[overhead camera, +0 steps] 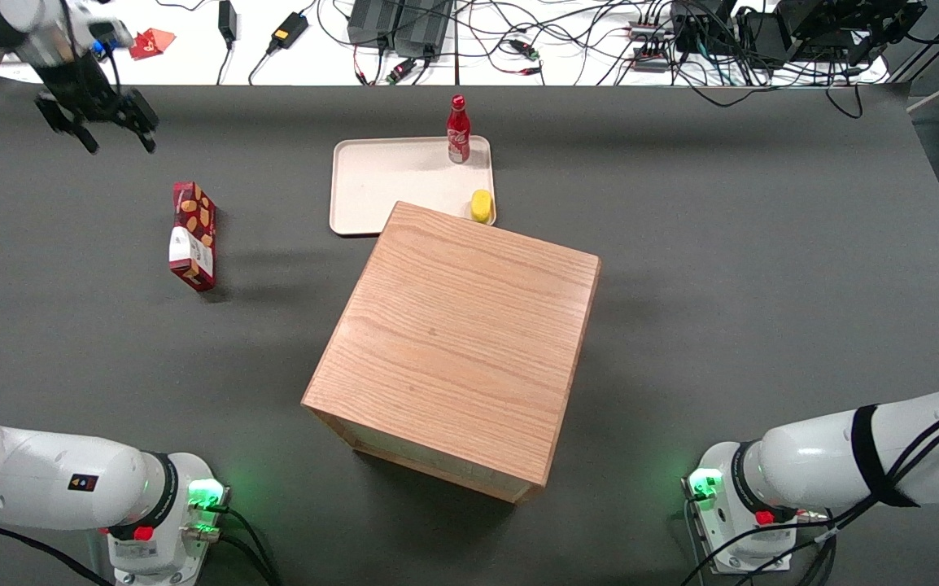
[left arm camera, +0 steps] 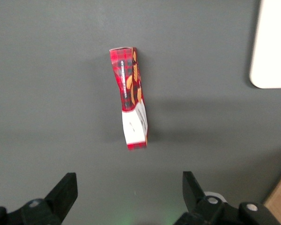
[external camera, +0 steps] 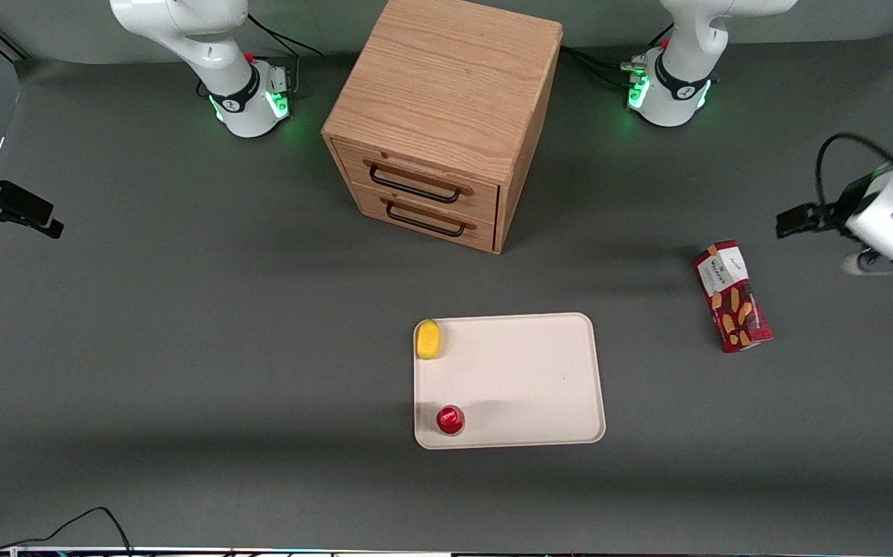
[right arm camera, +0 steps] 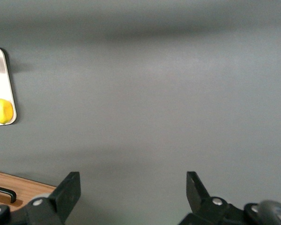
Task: Place red cookie box on tray
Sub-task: 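Move the open left gripper down over the red shortbread box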
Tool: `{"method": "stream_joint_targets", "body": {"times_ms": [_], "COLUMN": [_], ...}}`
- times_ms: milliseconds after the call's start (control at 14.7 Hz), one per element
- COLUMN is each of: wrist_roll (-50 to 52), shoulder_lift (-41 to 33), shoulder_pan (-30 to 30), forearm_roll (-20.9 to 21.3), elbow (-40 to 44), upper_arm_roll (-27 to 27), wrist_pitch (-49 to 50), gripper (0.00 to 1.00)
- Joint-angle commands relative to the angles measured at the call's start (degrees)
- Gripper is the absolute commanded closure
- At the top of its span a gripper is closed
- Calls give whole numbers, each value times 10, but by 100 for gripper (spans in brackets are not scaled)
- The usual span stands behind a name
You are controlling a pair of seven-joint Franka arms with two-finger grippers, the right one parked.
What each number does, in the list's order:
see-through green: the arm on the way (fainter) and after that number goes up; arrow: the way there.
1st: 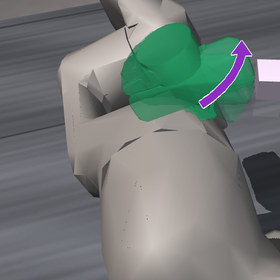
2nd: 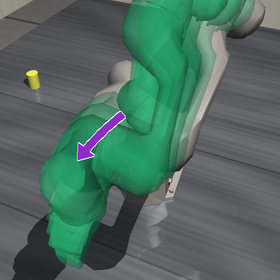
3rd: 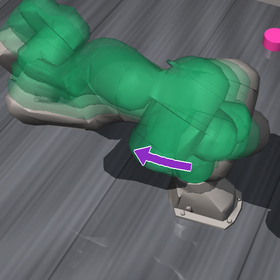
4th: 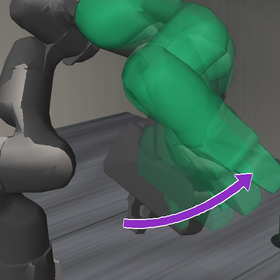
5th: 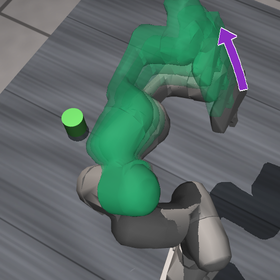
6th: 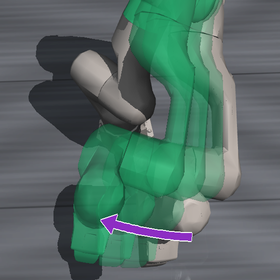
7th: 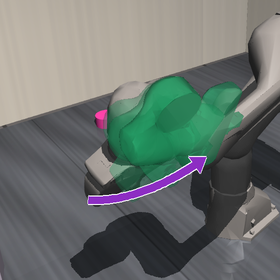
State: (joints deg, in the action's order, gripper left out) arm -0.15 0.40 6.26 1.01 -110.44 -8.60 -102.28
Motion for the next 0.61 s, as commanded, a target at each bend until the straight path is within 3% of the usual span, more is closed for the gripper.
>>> {"method": "stream_joint_targets", "body": {"times_ms": [0, 205, 545], "wrist_roll": [-4, -5, -6], "shoulder_lift": [-10, 49, 136], "shoulder_pan": [-1, -2, -1], "forearm_roll": [-1, -7, -71], "elbow": [-119, -202, -219], "upper_arm_roll": [-21, -33, -35], "wrist_pitch": [-149, -350, -467], "gripper": [0, 0, 0]}}
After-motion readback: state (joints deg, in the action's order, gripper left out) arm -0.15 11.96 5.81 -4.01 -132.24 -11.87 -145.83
